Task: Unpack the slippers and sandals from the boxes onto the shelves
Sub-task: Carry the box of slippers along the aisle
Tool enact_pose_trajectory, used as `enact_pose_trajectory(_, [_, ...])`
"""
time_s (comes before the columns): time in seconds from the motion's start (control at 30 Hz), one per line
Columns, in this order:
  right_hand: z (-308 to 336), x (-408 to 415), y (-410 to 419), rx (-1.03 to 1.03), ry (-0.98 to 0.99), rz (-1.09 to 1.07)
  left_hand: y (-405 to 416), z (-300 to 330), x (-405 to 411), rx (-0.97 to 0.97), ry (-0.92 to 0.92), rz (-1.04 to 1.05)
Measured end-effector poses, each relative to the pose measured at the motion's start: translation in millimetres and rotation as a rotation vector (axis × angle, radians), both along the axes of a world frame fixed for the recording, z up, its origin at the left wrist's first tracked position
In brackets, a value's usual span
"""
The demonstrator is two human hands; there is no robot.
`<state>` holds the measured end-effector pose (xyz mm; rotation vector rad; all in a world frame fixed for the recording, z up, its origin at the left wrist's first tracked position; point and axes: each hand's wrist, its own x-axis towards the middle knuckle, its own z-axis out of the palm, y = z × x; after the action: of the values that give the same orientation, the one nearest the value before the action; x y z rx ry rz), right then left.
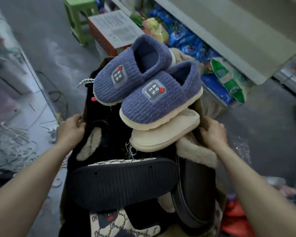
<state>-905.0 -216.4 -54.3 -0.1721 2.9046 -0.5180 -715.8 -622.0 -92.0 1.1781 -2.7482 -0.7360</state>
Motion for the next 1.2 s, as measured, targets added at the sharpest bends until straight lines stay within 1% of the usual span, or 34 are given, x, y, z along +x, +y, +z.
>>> enact_pose_trajectory(0.23, [5.7, -133.4, -140.0, -0.027, -0.031, 0.098, -112.3, 0.1, -90.0, -0.017, -0.002, 0.090])
enact_pose_trajectory(0.57, [27.1, -313.9, -327.0, -0.039, 0.051, 0.354, -253.9, 16.4, -203.1, -0.013, 0.007, 0.306])
enact_pose_trajectory(0.67, [29.7, -366.4, -385.6, -0.098, 0.015, 0.409, -285.2, 16.3, -233.2, 0.002, 0.031, 0.404])
enact_pose_trajectory(0.77, [20.4, -427.1, -440.0, -0.117, 0.004, 0.465, -315.3, 21.5, -265.6, -0.012, 0.063, 0.469])
enact_pose_trajectory(0.83, [0.9, -472.6, -471.6, -0.125, -0.014, 0.499, -336.6, 23.9, -281.1, -0.020, 0.064, 0.514])
enact_pose_trajectory(0.93, [-21.6, -531.9, -525.9, -0.121, -0.003, 0.527, -375.3, 25.3, -301.5, 0.016, 0.085, 0.575])
enact_pose_trajectory(1.0, [-13.4, -546.2, -569.9, -0.142, 0.014, 0.552, -406.7, 24.4, -315.7, 0.009, 0.088, 0.593])
enact_pose_trajectory(1.1, [21.3, -539.2, -641.7, -0.084, 0.057, 0.574, -461.2, 21.7, -340.6, 0.001, 0.072, 0.611])
enact_pose_trajectory(1.2, [26.4, -553.8, -710.7, -0.059, 0.104, 0.592, -526.1, 18.2, -363.8, 0.024, 0.071, 0.620])
